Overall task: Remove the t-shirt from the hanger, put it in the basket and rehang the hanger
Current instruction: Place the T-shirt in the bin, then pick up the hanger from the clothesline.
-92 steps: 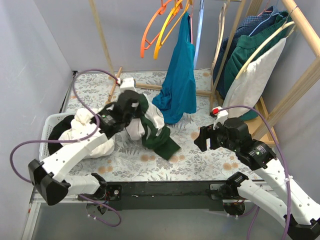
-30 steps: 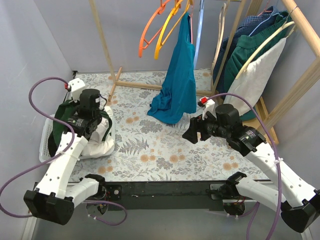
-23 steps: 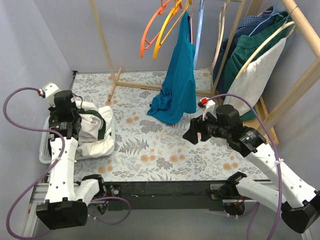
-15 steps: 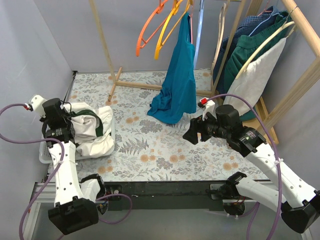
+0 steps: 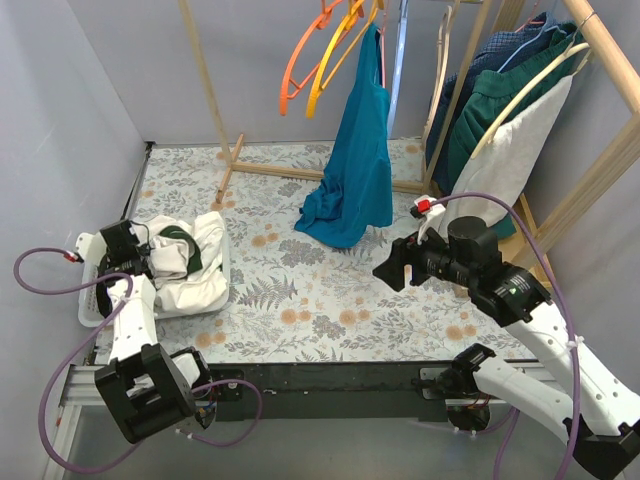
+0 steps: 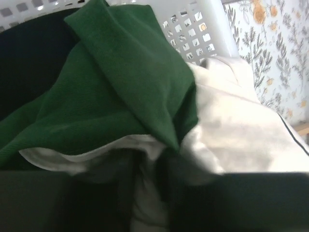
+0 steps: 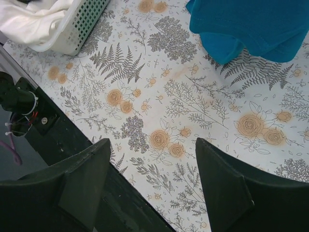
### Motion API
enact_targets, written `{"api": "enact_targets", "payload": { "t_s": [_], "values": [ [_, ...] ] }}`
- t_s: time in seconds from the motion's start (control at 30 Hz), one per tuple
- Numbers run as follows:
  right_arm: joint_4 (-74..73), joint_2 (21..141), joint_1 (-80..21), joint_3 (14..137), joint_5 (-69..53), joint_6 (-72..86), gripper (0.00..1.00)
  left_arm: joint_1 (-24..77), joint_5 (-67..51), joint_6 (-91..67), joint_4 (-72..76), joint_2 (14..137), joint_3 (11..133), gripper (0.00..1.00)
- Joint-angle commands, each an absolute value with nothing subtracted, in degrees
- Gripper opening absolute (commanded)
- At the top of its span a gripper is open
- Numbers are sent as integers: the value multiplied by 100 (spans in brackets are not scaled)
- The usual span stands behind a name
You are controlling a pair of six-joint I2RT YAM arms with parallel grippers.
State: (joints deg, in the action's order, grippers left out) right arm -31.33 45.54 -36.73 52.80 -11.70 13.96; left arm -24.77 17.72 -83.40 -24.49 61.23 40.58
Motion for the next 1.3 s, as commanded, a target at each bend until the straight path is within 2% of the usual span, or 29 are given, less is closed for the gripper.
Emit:
{"api": "enact_targets", "payload": {
  "t_s": [0.0,0.03,0.07,0.17,0.37,0.5,0.6,0.67,0.77,0.93,1.13,1.27],
  "values": [
    [-3234,4307,-3656,5352,-923,1397,78,-2461,1590,-8535,-3277,5995,4077,53],
    [-3252,4307,-3656,5353,-853,1458,79,-2461,1626,-8447,-3331,5942,4270,71],
    [-3348,4324,-3665,5379,-792,1555,80,-2461,1687,-8385,-3427,5785,4385,84],
    [-3568,4552,-3665,5686,-642,1600,80,-2461,2021,-7982,-3577,5451,4823,98],
    [-3954,4702,-3665,6397,208,1547,77,-2461,1794,-7532,-3797,5238,5632,98],
    [-4534,4842,-3665,7451,922,1275,78,-2461,1345,-7374,-3823,5212,5975,98],
    [-4536,4930,-3665,8093,1134,1064,78,-2443,451,-7084,-3709,5238,6195,98],
    [-4141,4966,-3656,8392,1142,914,78,-2400,-651,-6840,-3561,5238,6205,98],
    [-3745,5237,-3665,8962,1073,975,74,-2225,-1465,-6645,-3506,5483,6301,98],
    [-3473,6336,-3656,9983,555,827,67,-1846,-1362,-6276,-3621,5643,6328,98],
    [-1927,7056,-3665,10458,-121,527,67,-1381,-1670,-6188,-3481,5564,6328,98],
    [-1705,7916,-3648,11275,-36,808,67,-1318,-1898,-6152,-3366,5537,6293,98]
  ]
}}
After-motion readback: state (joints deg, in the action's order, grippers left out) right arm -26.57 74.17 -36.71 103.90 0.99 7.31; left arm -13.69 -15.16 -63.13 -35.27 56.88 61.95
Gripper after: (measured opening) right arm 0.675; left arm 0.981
